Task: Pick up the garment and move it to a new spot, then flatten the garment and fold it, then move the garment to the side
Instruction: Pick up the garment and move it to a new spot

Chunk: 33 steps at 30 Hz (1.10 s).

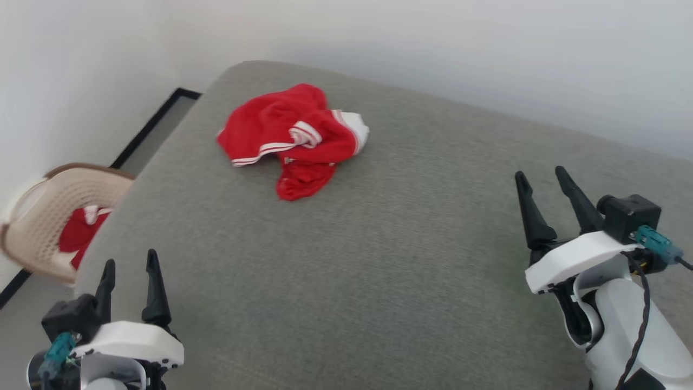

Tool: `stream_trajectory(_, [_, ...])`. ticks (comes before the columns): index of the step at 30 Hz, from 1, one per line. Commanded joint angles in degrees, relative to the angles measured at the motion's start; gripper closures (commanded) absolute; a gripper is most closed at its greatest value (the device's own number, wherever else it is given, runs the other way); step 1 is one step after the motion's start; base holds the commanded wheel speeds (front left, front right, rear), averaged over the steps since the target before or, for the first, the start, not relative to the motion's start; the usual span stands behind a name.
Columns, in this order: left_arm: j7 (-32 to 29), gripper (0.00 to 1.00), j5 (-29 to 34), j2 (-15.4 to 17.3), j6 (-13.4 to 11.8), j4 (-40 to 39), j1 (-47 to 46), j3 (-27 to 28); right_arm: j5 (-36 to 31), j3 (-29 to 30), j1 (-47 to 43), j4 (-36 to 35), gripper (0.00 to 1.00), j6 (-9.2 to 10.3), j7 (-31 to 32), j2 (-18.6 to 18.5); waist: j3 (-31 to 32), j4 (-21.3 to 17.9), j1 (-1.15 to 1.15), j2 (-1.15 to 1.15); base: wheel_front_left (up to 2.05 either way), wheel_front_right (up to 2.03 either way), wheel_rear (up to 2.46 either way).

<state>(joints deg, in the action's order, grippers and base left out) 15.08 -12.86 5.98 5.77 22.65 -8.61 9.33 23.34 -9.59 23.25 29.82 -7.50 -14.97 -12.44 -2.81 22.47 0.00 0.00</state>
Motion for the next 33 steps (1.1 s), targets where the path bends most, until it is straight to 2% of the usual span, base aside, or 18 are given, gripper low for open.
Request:
stream_trajectory(1, [0.12, 0.00, 0.25, -0.40, -0.34, -0.67, 0.95, 0.39, 0.53, -0.34, 0.67, 0.03, 0.00, 0.02, -0.30, 0.31, 0.12, 2.55, 0.00, 0.00, 0.00, 0.00, 0.00])
stream_trajectory(9, [0.12, 0.00, 0.75, -2.25, -1.33, -4.53, 3.78, 1.78, 2.10, -3.71, 0.24, -0.34, 0.00, 0.02, -0.30, 0.79, 0.34, 7.18, 0.00, 0.00, 0.00, 0.00, 0.00])
stream_trajectory(18, [0.12, 0.00, 0.83, -2.95, -2.41, -8.50, 6.72, 2.63, 3.49, -7.49, 2.81, 0.83, 0.00, 0.02, -0.30, 0.48, -0.54, 7.59, 0.00, 0.00, 0.00, 0.00, 0.00])
stream_trajectory(22, [0.12, 0.00, 1.20, -2.99, -1.79, -7.93, 5.98, 1.58, 3.32, -7.54, 2.39, 0.83, 0.00, 0.02, -0.30, -0.14, -0.64, 7.37, 0.00, 0.00, 0.00, 0.00, 0.00])
stream_trajectory(28, [0.11, 0.00, 0.93, -2.71, -0.03, -6.21, 1.25, -0.28, 3.06, -7.54, 3.17, 0.15, 0.00, 0.02, -0.30, -0.55, -3.13, 2.77, 0.00, 0.00, 0.00, 0.00, 0.00])
stream_trajectory(33, [0.10, 0.00, 1.04, 1.19, 1.27, -1.49, -7.22, -3.02, 2.65, -7.46, 3.90, -1.26, 0.00, 0.02, -0.30, -0.73, -6.73, -3.05, 0.00, 0.00, 0.00, 0.00, 0.00])
